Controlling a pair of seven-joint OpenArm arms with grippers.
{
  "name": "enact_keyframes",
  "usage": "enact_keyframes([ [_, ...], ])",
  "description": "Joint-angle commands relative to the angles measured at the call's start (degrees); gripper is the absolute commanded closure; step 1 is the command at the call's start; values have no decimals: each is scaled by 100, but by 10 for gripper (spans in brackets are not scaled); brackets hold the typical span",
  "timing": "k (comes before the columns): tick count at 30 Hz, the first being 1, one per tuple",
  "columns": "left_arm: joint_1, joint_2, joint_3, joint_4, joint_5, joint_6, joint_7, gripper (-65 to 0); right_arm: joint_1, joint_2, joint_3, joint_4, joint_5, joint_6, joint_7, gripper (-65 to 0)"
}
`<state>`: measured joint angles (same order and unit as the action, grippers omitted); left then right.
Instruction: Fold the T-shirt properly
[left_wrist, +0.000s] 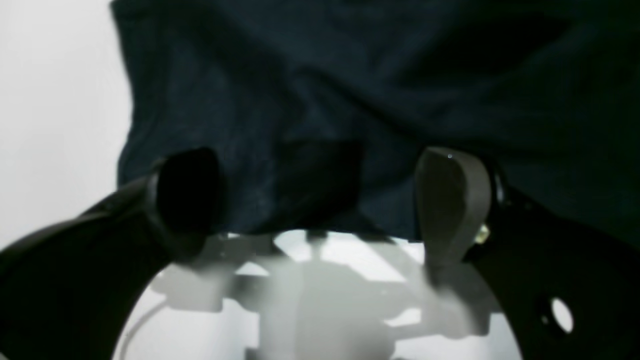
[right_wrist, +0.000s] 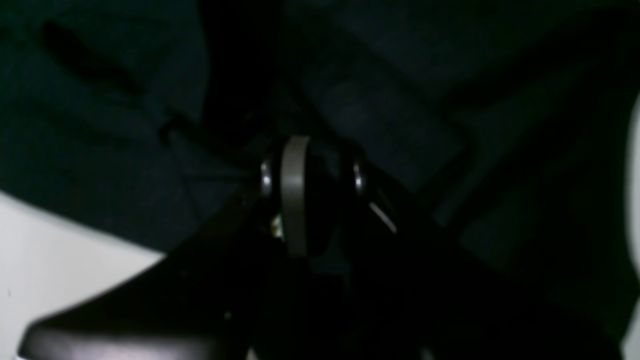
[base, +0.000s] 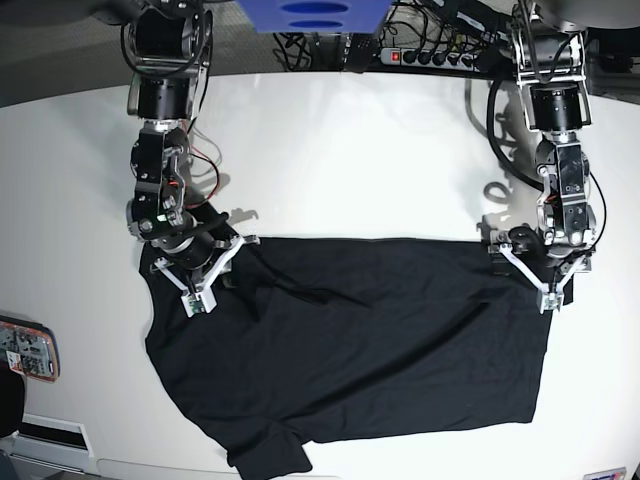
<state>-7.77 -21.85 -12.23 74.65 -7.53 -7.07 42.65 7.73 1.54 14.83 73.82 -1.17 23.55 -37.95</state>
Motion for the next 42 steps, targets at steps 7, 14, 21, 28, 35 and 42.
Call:
enact_keyframes([
  [7,-71,-70,14,73,-25,26,-94,-609,128,149,7,-292,77,23,231,-104],
  [14,52,26,14,73,-25,26,-94,-609,-320,448,7,341,77,23,231,-104],
  [21,377,53,-21,73,-34,26,-94,-609,-522,457,7,534,77,23,231,-104],
  [28,693,53,-21,108,-113,26,-94,-609,-909,457,7,569,77,32,231,-104],
  [35,1019,18,-30,117,-561,26,-103,-609,-1384,598,60,587,104,32,433,-104],
  [42,1608,18,-250,979,-553,26,-85,-609,-1630,1002,139,622,113,32,521,-104],
])
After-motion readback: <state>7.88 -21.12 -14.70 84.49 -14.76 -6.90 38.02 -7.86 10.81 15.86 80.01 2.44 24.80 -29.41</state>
